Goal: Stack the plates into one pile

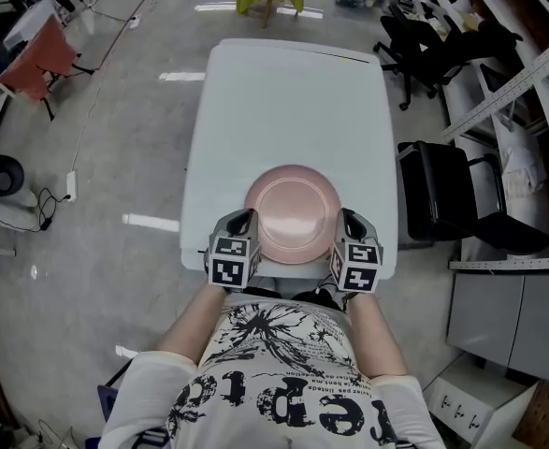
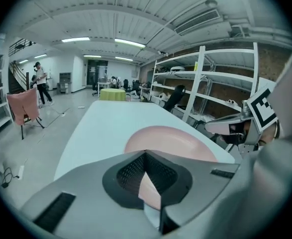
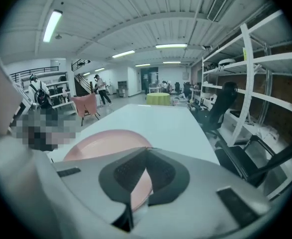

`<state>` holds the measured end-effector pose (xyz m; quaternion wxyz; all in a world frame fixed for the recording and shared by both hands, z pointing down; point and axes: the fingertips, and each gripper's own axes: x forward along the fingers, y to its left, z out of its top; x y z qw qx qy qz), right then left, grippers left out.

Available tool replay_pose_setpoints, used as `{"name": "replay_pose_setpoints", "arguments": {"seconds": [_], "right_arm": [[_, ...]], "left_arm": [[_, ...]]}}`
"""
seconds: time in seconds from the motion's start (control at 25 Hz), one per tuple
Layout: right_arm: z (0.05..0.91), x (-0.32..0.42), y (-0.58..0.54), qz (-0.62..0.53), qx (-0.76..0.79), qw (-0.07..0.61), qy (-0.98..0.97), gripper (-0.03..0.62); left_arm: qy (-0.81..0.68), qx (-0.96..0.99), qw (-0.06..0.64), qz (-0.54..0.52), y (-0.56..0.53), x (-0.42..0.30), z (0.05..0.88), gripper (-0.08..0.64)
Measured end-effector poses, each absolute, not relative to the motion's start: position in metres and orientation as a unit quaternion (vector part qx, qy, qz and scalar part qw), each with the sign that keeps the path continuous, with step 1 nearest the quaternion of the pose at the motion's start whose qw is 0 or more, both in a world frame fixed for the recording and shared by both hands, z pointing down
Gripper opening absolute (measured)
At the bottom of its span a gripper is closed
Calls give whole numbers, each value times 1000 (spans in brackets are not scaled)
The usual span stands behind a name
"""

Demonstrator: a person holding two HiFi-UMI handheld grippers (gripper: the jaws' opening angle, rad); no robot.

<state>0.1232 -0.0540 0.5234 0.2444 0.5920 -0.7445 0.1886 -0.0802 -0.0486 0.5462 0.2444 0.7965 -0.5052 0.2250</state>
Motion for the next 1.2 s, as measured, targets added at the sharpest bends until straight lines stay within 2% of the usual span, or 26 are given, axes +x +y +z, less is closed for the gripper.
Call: {"name": "replay_pose_setpoints", "arguments": {"seconds": [0.28, 0.68, 0.96, 1.2], "right_arm": [[479, 93, -58, 166, 561, 191, -788, 8], [397, 65, -58, 43, 547, 89, -831, 6], [373, 57, -54, 5, 535, 62, -842, 6], [373, 54, -50, -3, 532, 69, -844, 5]], "left_arm": [[-468, 841, 228, 148, -57, -68, 499, 12], [-460, 876, 139, 25, -69, -86, 416, 12], [-458, 887, 50, -6, -61, -89, 373, 12], [-451, 891, 40, -6, -58, -83, 371, 12]]}}
